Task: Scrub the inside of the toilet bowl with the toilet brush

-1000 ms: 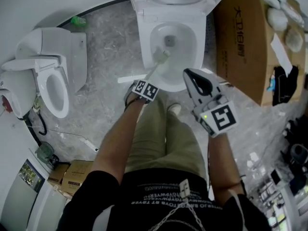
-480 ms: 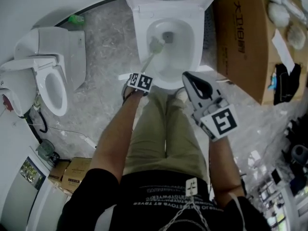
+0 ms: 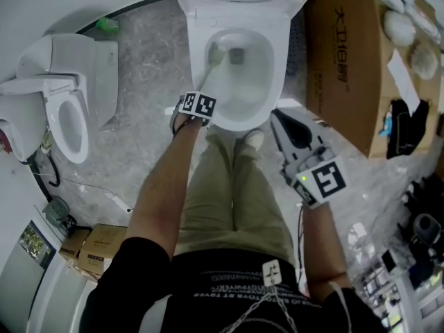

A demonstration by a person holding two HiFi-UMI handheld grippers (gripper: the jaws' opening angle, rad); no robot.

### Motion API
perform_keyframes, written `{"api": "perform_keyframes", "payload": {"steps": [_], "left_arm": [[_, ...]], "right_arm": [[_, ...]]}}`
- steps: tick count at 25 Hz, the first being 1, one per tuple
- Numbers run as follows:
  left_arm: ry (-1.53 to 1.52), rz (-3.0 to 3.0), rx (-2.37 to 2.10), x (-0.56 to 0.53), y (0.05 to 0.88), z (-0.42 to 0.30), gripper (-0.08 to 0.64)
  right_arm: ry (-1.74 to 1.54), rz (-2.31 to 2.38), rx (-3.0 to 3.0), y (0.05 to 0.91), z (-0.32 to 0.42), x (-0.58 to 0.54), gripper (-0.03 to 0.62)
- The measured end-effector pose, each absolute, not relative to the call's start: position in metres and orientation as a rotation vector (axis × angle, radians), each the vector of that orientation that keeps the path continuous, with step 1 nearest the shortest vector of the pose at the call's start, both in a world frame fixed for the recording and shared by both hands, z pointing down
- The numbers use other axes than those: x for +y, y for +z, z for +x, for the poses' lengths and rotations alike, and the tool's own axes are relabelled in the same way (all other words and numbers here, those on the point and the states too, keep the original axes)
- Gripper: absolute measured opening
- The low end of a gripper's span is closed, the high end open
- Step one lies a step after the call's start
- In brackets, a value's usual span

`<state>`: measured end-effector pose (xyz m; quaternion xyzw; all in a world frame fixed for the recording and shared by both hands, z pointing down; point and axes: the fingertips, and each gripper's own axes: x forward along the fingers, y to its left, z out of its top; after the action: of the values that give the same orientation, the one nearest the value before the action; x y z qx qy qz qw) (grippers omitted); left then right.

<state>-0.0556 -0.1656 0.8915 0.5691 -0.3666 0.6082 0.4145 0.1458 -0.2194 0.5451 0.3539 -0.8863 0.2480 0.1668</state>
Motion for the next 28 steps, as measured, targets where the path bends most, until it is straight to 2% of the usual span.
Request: {"api": "perform_keyframes", "payload": {"steps": [9,28], "left_arm": [[1.46,1.481,-0.93,-0.201,0.896,-0.039,0.002],[1.468,1.666,-0.681,-0.2,0.908,0.044,0.001]], "right_arm": [[0.826,1.01,-2.51,0.552,0.14,-0.22,0.002],[0.78,1.018,-2.494,0.557,0.156,-0.223,0.002]]}}
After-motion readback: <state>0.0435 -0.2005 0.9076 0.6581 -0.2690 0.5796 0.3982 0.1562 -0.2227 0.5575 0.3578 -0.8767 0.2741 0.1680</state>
